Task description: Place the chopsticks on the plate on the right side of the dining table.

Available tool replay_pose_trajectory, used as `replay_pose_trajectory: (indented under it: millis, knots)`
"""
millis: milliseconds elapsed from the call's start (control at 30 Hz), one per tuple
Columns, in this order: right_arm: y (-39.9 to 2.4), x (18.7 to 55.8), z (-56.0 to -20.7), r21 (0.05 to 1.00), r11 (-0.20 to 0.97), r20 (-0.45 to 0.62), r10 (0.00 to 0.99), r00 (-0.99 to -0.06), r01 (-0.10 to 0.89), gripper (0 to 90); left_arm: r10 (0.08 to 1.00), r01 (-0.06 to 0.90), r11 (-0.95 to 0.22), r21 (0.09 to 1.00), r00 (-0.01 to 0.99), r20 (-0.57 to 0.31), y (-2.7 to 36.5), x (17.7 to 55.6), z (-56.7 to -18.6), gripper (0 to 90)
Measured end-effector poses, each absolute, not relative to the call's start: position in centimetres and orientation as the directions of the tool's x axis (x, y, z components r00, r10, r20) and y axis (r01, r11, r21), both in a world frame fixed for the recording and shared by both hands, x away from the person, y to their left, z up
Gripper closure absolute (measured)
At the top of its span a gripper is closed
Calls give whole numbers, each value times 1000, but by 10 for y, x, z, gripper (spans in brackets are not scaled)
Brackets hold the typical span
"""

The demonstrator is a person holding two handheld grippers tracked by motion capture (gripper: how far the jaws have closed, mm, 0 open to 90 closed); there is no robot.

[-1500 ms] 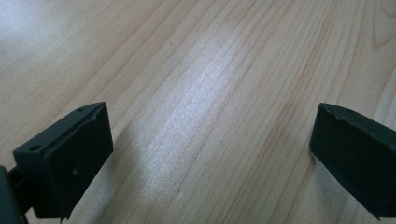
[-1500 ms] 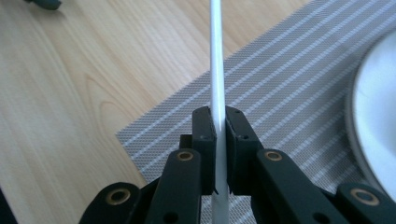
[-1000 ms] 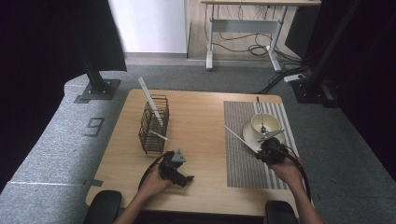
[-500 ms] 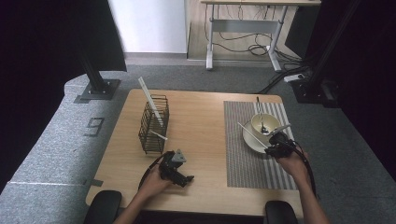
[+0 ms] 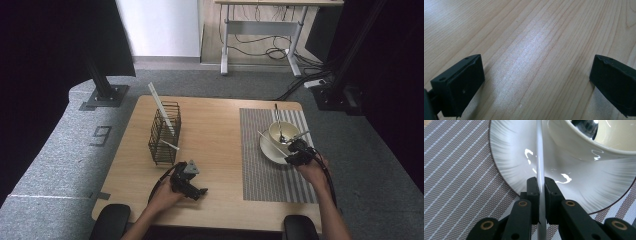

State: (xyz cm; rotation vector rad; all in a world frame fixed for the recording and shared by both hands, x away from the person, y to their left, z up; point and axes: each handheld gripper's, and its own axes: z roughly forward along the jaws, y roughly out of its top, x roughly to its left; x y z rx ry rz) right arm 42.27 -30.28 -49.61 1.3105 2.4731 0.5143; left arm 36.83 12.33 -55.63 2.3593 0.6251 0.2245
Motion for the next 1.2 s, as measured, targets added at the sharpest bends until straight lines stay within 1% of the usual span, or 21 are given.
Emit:
replay_pose_trajectory:
  millis: [200,467,533,633,700,800,867,900,1033,1100,1200]
  knots:
    - [-307,426,-502,432,520,-81,836,-542,737,821,493,376,-656,654,870,-6,123,368,-556,0]
    - [-312,433,-508,415,499,-87,854,-513,761,783,493,376,-656,654,870,-6,123,368,-556,0]
    - [-313,432,-508,419,494,-87,857,-509,761,749,493,376,-656,654,870,-6,123,368,-556,0]
    - [-314,432,-507,423,488,-84,860,-503,763,740,493,376,-656,654,870,-6,123,368,-556,0]
    - [-315,431,-505,428,487,-88,861,-501,762,719,493,376,-656,654,870,-6,123,368,-556,0]
    - [-316,426,-499,456,467,-79,869,-488,758,700,493,376,-656,655,870,-6,123,368,-556,0]
    - [-317,421,-494,478,464,-80,869,-488,746,661,493,376,-656,654,870,-6,123,368,-556,0]
    - [-317,417,-490,492,459,-77,869,-488,740,627,493,376,-656,654,870,-6,123,368,-556,0]
    - [-312,403,-483,531,445,-66,870,-488,721,443,492,376,-656,654,870,-6,123,368,-556,0]
    - [-308,396,-482,561,444,-75,868,-492,699,380,492,376,-657,654,870,-6,123,368,-556,0]
    - [-303,385,-485,593,431,-71,870,-489,680,248,492,376,-657,654,870,-5,123,368,-556,0]
